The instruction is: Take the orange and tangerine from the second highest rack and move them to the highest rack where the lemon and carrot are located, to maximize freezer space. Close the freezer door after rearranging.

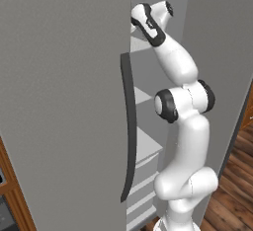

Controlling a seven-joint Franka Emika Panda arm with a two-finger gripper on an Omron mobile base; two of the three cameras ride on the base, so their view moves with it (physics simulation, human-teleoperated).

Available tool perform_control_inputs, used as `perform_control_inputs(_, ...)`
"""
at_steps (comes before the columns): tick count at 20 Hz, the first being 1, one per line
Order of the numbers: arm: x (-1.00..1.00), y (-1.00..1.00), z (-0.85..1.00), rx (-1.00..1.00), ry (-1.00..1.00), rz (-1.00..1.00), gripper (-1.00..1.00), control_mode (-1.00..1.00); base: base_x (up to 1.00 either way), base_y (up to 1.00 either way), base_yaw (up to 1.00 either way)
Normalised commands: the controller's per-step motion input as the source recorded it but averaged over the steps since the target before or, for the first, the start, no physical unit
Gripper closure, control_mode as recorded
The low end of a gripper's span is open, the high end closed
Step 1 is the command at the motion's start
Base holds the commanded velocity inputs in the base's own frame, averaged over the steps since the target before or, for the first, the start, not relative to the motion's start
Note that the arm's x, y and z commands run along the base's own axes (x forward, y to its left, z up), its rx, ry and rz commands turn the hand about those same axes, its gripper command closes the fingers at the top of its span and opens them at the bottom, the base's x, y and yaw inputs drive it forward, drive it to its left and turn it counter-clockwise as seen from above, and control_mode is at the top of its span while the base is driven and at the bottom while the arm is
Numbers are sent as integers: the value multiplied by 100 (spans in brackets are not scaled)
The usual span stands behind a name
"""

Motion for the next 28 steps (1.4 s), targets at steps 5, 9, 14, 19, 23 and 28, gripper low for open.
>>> perform_control_inputs(5, -93, -5, 5, 8, -22, -1, -100, -100, 0, 0, 0)
perform_control_inputs(9, -98, 0, 4, 0, -11, -9, -100, -100, 0, 0, 0)
perform_control_inputs(14, -99, 0, 24, 0, -1, -9, -100, -100, 0, 0, 0)
perform_control_inputs(19, -100, 0, 24, 0, 0, -1, -100, -100, 0, 0, 0)
perform_control_inputs(23, -100, -1, 8, 0, 0, 0, -100, -100, 0, 0, 0)
perform_control_inputs(28, -100, -8, 5, 0, 0, 0, -100, -100, 0, 0, 0)
